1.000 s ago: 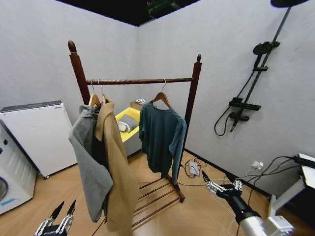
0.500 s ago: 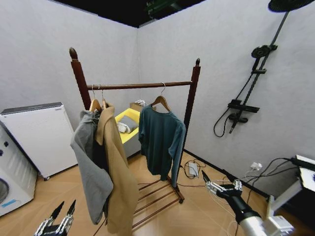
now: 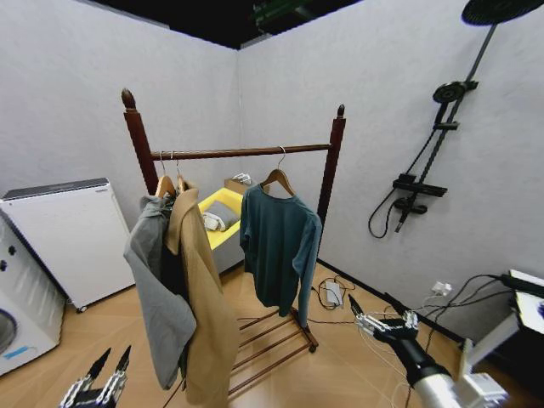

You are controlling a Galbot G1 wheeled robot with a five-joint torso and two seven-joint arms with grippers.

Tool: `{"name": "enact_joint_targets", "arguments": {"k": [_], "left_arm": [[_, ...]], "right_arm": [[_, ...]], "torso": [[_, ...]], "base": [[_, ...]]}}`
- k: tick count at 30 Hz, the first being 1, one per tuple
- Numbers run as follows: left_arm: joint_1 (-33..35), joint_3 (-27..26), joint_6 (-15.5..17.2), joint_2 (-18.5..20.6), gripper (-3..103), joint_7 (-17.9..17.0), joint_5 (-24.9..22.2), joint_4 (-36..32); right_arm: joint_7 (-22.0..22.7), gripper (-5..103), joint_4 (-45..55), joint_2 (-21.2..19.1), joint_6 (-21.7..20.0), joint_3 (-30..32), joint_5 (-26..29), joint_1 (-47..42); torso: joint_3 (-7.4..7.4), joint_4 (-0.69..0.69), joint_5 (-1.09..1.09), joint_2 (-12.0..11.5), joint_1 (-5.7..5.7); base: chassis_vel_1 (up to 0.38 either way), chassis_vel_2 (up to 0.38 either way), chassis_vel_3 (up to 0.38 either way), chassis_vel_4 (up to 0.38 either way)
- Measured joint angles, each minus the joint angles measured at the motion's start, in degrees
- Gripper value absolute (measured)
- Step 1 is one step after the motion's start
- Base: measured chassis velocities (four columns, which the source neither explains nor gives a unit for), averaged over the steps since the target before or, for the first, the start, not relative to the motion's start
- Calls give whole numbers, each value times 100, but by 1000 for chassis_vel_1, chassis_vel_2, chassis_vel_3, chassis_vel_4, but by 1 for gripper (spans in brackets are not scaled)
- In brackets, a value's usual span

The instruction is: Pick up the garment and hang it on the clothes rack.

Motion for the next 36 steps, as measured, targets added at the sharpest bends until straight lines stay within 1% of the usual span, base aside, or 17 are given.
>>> {"name": "enact_joint_targets", "arguments": {"k": [9,17,18,20,26,28,31,32,36], "left_arm": [[0,0,0,0,46,0,0,0],[1,0,0,0,46,0,0,0],[0,0,0,0,46,-2,0,0],[1,0,0,0,46,-3,0,0],[1,0,0,0,46,1,0,0],[1,0,0,0,46,1,0,0],[1,0,0,0,46,0,0,0],[0,0,0,0,46,0,0,0],[0,0,0,0,46,0,0,0]], "right_arm": [[0,100,0,0,0,0,0,0],[0,100,0,0,0,0,0,0],[0,100,0,0,0,0,0,-1],[0,100,0,0,0,0,0,-1],[0,100,0,0,0,0,0,-1],[0,100,0,0,0,0,0,-1],[0,100,0,0,0,0,0,2],[0,100,0,0,0,0,0,2],[0,100,0,0,0,0,0,1]], "torso": [[-13,0,0,-22,-14],[-23,0,0,-36,-29],[-25,2,-2,-36,-31],[-26,2,-1,-38,-32],[-26,-4,1,-47,-31],[-26,-2,3,-50,-30],[-26,4,-2,-55,-26],[-27,3,1,-56,-25],[-30,-1,0,-57,-29]], "base": [[113,-99,-84,100],[228,-213,-206,214],[230,-80,-232,192],[187,-80,-186,174],[-8,-45,-70,28],[-84,-10,70,-57],[-69,17,39,-78],[-54,-9,-30,-108],[-50,-32,-63,-73]]}}
